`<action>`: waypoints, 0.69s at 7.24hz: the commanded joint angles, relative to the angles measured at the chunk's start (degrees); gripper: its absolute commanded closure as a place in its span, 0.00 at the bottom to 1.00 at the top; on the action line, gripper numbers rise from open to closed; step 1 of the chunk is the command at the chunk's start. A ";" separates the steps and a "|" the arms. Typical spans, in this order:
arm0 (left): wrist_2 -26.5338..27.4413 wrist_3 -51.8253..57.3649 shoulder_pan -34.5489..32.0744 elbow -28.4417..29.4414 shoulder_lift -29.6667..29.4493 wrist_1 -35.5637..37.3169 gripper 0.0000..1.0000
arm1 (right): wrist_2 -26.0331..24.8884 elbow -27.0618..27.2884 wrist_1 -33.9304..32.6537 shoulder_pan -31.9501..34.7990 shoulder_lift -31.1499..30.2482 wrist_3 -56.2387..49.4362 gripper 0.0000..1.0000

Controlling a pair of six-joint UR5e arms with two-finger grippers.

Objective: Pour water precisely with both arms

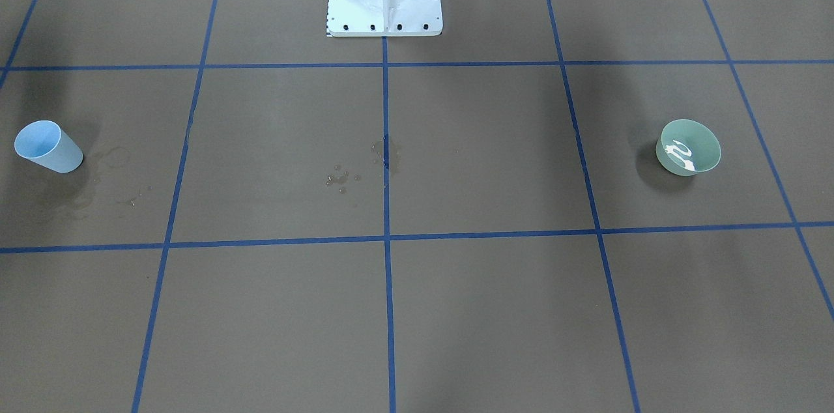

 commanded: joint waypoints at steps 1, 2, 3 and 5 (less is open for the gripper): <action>-0.06 -0.16 0.01 -0.70 0.58 0.04 0.00 | -0.33 -0.59 0.02 -0.02 -0.01 -0.10 0.00; 0.03 -0.25 0.01 -0.53 0.58 -0.05 0.00 | -0.41 -0.50 0.11 -0.02 0.16 -0.10 0.00; -0.06 -0.33 0.10 -0.44 0.58 -0.13 0.00 | -1.20 -0.50 0.11 -0.02 0.16 -0.19 0.00; -0.06 -0.34 0.10 -0.61 0.58 -0.22 0.00 | -2.16 -0.59 0.02 -0.02 0.16 -0.27 0.00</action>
